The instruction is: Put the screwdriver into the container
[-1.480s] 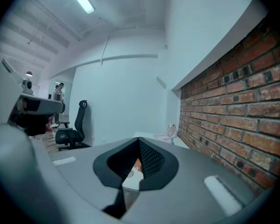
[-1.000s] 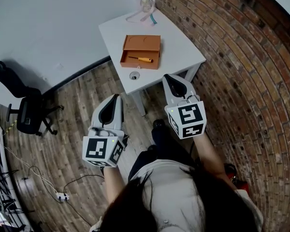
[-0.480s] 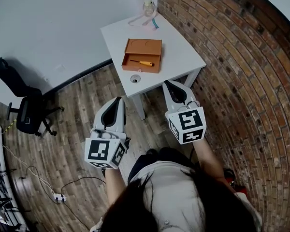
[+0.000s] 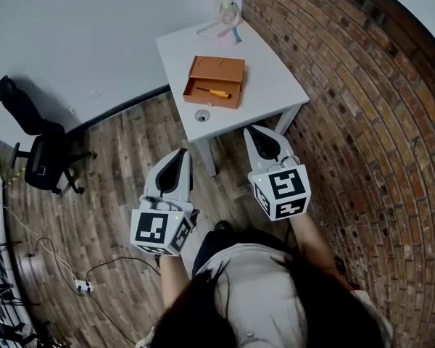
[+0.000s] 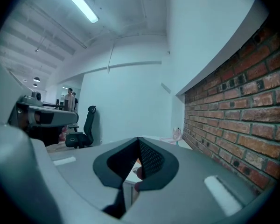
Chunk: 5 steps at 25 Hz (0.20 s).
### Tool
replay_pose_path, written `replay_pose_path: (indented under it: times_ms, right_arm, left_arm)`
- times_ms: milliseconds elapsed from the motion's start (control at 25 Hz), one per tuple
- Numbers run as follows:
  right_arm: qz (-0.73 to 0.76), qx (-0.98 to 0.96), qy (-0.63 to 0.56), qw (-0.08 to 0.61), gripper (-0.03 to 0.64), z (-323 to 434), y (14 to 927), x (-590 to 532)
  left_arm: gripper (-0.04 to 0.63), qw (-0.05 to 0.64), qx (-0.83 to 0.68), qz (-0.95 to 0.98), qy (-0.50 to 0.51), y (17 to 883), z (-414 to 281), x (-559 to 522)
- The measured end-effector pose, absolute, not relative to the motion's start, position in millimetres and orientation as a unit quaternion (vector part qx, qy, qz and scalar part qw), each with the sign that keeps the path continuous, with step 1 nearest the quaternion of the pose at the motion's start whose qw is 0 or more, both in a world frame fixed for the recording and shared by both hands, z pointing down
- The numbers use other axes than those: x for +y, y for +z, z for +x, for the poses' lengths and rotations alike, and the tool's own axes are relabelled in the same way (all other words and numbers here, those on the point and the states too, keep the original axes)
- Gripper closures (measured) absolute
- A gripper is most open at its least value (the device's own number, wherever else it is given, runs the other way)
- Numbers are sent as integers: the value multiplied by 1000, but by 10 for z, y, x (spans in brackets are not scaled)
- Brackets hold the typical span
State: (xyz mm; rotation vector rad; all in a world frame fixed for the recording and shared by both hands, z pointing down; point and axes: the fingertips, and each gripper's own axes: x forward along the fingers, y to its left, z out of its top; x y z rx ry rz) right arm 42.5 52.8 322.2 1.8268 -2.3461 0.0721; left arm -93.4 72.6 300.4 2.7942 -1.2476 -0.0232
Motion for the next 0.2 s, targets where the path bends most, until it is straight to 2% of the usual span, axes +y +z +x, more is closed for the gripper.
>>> replay_pose_path:
  times_ms: [200]
  right_arm:
    - [607, -790, 29, 75, 611, 471, 3138, 644]
  left_arm:
    - [594, 41, -415, 909, -8, 2965, -896, 831]
